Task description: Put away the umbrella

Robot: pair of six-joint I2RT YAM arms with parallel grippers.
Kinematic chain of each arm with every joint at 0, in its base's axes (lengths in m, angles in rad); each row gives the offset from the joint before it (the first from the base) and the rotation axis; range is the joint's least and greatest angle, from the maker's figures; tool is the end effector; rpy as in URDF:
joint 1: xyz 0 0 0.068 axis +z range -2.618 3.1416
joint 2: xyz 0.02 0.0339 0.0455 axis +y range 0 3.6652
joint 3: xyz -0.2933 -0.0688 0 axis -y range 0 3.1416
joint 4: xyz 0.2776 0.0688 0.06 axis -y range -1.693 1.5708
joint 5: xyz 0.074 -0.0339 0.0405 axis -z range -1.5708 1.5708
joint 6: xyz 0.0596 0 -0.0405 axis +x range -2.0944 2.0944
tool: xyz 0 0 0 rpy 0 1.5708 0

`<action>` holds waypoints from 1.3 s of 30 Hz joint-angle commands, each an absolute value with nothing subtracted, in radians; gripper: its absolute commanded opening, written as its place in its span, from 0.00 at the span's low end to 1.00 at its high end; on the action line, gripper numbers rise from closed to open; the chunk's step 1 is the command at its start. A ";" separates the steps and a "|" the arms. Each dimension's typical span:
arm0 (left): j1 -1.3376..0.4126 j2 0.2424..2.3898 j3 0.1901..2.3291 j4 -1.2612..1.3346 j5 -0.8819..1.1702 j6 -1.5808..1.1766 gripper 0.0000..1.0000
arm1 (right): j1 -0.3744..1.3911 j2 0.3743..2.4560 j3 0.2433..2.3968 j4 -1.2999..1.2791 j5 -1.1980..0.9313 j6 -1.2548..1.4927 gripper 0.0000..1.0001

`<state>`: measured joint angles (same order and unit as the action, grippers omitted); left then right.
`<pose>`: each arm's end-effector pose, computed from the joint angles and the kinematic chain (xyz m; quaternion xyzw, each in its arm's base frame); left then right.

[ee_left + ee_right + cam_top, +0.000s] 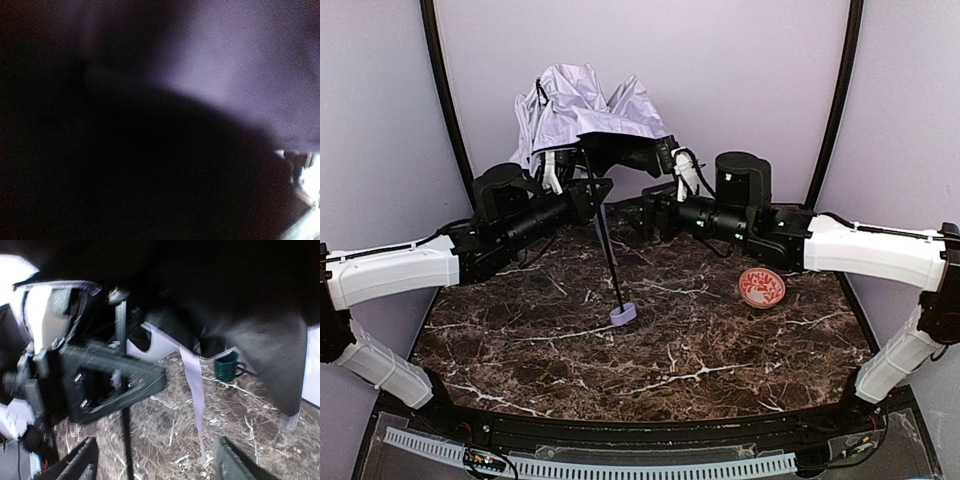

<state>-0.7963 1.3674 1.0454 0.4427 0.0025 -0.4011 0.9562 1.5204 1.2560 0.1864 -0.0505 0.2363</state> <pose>0.2626 -0.2686 0.3859 0.1311 0.6501 -0.4225 0.6178 0.2409 0.3465 0.3814 -0.2745 0.6808 0.3965 0.5512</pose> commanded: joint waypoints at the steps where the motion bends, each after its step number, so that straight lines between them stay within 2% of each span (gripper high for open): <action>1: -0.799 1.308 1.027 0.692 -0.040 -0.463 0.00 | 0.999 1.517 1.210 0.238 -0.160 0.206 0.83; 5: -0.799 1.312 1.008 0.752 -0.032 -0.503 0.00 | 1.023 1.566 1.205 0.300 -0.158 0.215 0.82; 9: -0.802 1.284 0.990 0.756 -0.075 -0.514 0.00 | 1.037 1.617 1.201 0.294 -0.064 0.201 0.79; 12: -0.802 1.276 0.999 0.732 -0.056 -0.530 0.00 | 1.038 1.645 1.222 0.255 0.002 0.170 0.73; 14: -0.802 1.274 0.996 0.730 -0.058 -0.554 0.00 | 1.039 1.659 1.242 0.233 0.023 0.146 0.63; 15: -0.802 1.274 0.989 0.742 -0.053 -0.557 0.00 | 1.039 1.666 1.252 0.225 0.033 0.140 0.55; 20: -0.802 1.273 0.991 0.725 -0.046 -0.544 0.00 | 1.037 1.674 1.341 0.142 0.051 0.123 0.00; 22: -0.802 1.259 0.994 0.686 -0.049 -0.491 0.00 | 1.026 1.651 1.380 0.095 0.021 0.125 0.00; 23: -0.802 1.246 0.993 0.659 -0.052 -0.441 0.10 | 1.014 1.634 1.404 0.064 -0.011 0.131 0.00; 25: -0.802 1.212 0.985 0.591 -0.040 -0.321 0.38 | 0.969 1.604 1.469 -0.015 -0.093 0.150 0.00; 26: -0.802 1.190 0.976 0.552 -0.025 -0.255 0.46 | 0.946 1.584 1.497 -0.056 -0.138 0.161 0.00; 28: -0.802 1.141 0.945 0.486 0.036 -0.122 0.56 | 0.900 1.538 1.549 -0.117 -0.249 0.178 0.00; 33: -0.802 0.999 0.822 0.393 0.222 0.100 0.70 | 0.849 1.511 1.721 -0.336 -0.470 0.129 0.00; 36: -0.802 0.935 0.773 0.400 0.308 0.121 0.73 | 0.845 1.512 1.822 -0.484 -0.519 0.079 0.00; 39: -0.802 0.925 0.753 0.436 0.290 0.094 0.72 | 0.843 1.503 1.866 -0.535 -0.531 0.066 0.00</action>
<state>-0.7971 0.9440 0.7803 0.4335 0.2184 0.0338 0.8318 1.5543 1.7817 -0.4839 -0.4042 0.1310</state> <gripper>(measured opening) 0.727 0.036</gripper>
